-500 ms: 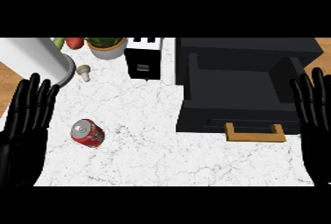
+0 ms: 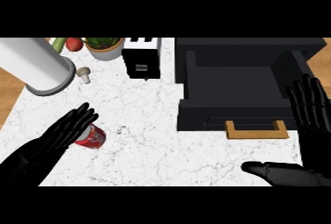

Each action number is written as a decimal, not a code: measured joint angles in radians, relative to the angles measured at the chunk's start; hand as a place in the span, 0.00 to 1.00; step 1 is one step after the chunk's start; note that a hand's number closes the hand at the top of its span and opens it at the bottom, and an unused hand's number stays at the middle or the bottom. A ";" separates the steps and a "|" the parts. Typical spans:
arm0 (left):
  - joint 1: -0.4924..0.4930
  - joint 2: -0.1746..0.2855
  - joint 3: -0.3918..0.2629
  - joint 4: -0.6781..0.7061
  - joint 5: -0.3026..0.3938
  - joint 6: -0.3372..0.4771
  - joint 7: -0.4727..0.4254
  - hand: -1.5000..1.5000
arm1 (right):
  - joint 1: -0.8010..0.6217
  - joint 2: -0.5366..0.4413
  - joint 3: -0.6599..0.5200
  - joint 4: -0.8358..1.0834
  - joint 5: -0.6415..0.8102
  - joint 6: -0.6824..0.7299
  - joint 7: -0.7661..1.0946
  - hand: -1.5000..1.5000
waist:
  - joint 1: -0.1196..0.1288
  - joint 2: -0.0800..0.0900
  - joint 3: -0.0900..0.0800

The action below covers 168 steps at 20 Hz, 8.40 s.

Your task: Pick up the can, place it into the drawer and close the drawer

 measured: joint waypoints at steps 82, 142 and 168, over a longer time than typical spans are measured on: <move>-0.427 0.119 0.183 1.447 -0.548 -0.154 -0.734 0.00 | 0.207 0.041 -0.185 -0.019 -0.069 0.189 -0.053 0.00 | -0.008 0.000 0.006; -0.442 -0.188 0.285 1.120 -0.252 0.344 -0.415 1.00 | 0.300 0.057 -0.244 -0.151 -0.155 0.215 -0.002 0.00 | 0.018 -0.011 0.008; -0.928 -0.295 -0.080 0.779 -0.342 0.812 0.216 1.00 | 0.263 0.044 -0.274 -0.135 -0.169 0.230 -0.001 0.00 | -0.009 -0.003 0.007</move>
